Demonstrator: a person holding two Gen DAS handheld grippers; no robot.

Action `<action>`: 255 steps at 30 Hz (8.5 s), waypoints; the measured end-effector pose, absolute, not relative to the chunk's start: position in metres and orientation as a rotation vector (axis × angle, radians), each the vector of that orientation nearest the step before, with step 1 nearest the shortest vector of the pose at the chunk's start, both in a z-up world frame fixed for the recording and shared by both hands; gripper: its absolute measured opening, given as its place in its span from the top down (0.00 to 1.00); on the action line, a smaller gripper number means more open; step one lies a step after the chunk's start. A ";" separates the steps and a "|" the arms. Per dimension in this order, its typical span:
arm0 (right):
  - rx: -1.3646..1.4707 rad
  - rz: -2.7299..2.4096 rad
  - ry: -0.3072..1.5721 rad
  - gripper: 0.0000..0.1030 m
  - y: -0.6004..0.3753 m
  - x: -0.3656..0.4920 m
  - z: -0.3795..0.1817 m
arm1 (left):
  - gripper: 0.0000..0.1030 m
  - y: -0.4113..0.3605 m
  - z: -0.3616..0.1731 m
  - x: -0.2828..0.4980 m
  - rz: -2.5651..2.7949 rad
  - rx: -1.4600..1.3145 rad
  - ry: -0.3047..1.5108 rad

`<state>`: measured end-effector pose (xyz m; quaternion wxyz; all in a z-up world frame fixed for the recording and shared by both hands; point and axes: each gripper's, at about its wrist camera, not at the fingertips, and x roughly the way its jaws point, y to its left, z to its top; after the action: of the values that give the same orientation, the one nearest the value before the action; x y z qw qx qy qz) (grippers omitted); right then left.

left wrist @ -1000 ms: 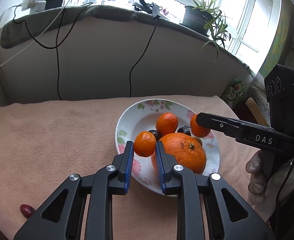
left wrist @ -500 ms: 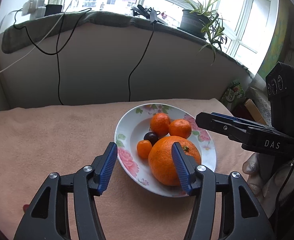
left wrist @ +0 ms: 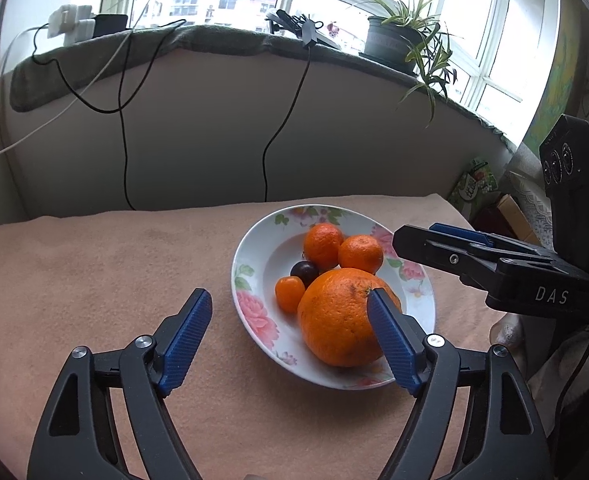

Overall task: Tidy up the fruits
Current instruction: 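Lower the tangerines into the plate and open both grippers, then withdraw both grippers from the plate toward the last kiwi and plum, then grasp the brown kiwi with the left gripper while the right gripper grasps the dark plum, then carry the plum with the right gripper while the left gripper carries the kiwi toward the plate, then lower the plum into the plate and open the right gripper while the left gripper holds the kiwi above, then open the left gripper to drop the brown kiwi into the plate, then move both open grippers away from the plate toward the large orange by the wall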

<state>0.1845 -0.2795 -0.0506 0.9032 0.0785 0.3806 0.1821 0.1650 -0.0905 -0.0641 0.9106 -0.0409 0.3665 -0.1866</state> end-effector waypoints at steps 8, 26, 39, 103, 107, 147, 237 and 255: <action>0.186 0.353 0.747 0.16 -0.284 0.171 -0.043 | 0.22 -0.089 -0.061 0.149 -0.381 -0.081 0.746; 0.167 0.366 0.661 0.00 -0.264 0.112 -0.028 | 0.22 -0.048 -0.059 0.071 -0.277 -0.100 0.729; 0.076 0.458 0.661 0.00 -0.216 0.080 -0.019 | 0.22 0.031 -0.069 0.030 -0.124 -0.167 0.735; -0.199 0.767 0.941 0.76 -0.002 0.145 -0.120 | 0.77 0.154 -0.125 0.135 0.080 -0.238 0.856; -0.194 0.767 0.938 0.77 -0.002 0.144 -0.119 | 0.77 0.155 -0.125 0.134 0.078 -0.242 0.852; -0.061 0.619 0.774 0.77 -0.126 0.121 -0.047 | 0.77 0.062 -0.066 0.103 -0.160 -0.237 0.722; 0.101 0.326 0.775 0.14 -0.295 0.176 -0.061 | 0.35 -0.083 -0.057 0.165 -0.405 -0.114 0.757; 0.077 0.316 0.764 0.07 -0.278 0.165 -0.051 | 0.23 -0.067 -0.043 0.140 -0.332 -0.102 0.730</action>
<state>0.1645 -0.2775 -0.0506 0.9150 0.0372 0.3712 0.1536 0.1397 -0.0673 -0.0434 0.9193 -0.0497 0.3553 -0.1614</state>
